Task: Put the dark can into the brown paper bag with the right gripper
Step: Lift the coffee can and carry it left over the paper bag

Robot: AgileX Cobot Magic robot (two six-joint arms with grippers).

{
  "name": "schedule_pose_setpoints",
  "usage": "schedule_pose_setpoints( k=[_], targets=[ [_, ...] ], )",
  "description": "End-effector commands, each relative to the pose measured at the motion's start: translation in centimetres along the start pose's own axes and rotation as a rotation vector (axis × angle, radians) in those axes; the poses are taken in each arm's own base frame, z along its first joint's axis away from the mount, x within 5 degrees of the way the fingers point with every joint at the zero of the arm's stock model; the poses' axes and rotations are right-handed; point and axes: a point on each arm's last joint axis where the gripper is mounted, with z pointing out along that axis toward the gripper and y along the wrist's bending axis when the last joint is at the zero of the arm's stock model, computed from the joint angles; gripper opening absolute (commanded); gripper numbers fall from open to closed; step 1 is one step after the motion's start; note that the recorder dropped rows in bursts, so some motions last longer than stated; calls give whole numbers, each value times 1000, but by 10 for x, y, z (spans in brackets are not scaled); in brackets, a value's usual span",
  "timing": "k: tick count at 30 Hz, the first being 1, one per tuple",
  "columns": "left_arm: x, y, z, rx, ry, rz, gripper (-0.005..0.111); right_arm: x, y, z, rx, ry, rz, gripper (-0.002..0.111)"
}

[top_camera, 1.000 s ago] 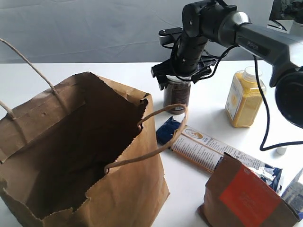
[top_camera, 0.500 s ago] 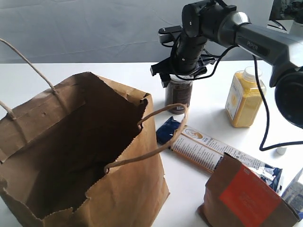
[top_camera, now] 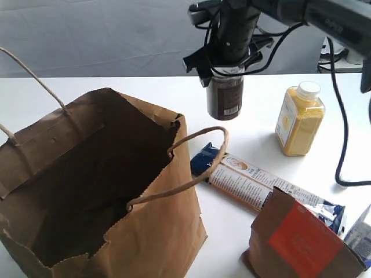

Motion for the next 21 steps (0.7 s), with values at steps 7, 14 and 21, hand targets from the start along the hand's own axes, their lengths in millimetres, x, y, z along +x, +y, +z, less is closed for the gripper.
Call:
schedule_pose_setpoints(
  k=[7, 14, 21],
  targets=[
    [0, 0, 0, 6, -7, 0, 0, 8, 21, -122, 13, -220, -42, 0],
    [0, 0, 0, 6, -7, 0, 0, 47, 38, -185, 15, -288, -84, 0],
    [0, 0, 0, 6, -7, 0, 0, 87, 58, -239, -85, -409, -135, 0]
  ],
)
